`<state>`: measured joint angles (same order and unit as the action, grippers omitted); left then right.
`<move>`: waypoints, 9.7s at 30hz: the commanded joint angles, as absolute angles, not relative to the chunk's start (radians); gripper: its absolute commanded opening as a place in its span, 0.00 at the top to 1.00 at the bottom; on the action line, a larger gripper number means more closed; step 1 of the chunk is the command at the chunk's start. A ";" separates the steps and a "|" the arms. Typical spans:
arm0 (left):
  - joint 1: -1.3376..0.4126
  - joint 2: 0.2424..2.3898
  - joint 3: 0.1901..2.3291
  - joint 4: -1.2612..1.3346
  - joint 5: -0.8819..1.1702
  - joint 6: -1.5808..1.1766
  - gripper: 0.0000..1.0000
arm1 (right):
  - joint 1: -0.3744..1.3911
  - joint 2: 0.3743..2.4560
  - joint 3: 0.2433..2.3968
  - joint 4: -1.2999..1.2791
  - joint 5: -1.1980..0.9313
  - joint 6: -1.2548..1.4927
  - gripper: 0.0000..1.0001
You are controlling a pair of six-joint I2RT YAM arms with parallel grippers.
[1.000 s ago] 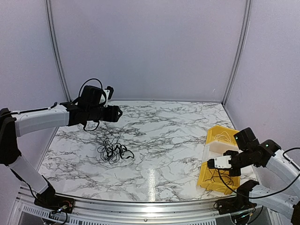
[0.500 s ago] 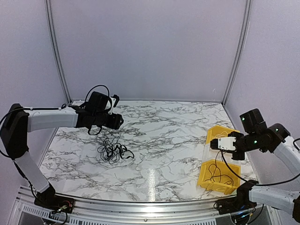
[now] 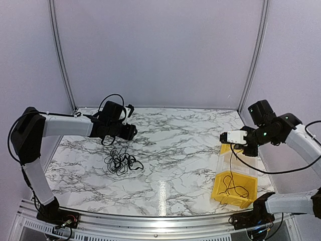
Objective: Untangle the cables
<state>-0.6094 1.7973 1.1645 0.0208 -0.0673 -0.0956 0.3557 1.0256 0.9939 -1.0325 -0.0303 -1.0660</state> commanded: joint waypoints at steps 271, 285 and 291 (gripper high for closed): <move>-0.676 1.553 0.788 0.398 -0.551 -0.350 0.61 | 0.339 1.446 1.627 -0.345 -1.087 -0.076 1.00; -0.663 1.539 0.817 0.212 -0.542 -0.341 0.32 | 0.193 1.307 1.760 -0.476 -1.027 -0.128 1.00; -0.663 1.534 0.928 0.066 -0.466 -0.327 0.32 | 0.185 1.256 1.705 -0.489 -0.969 -0.162 1.00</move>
<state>-0.6674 1.5593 0.8333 0.1864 -0.5110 -0.3401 0.1967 1.2739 1.7241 -0.4431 -1.0214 -0.1295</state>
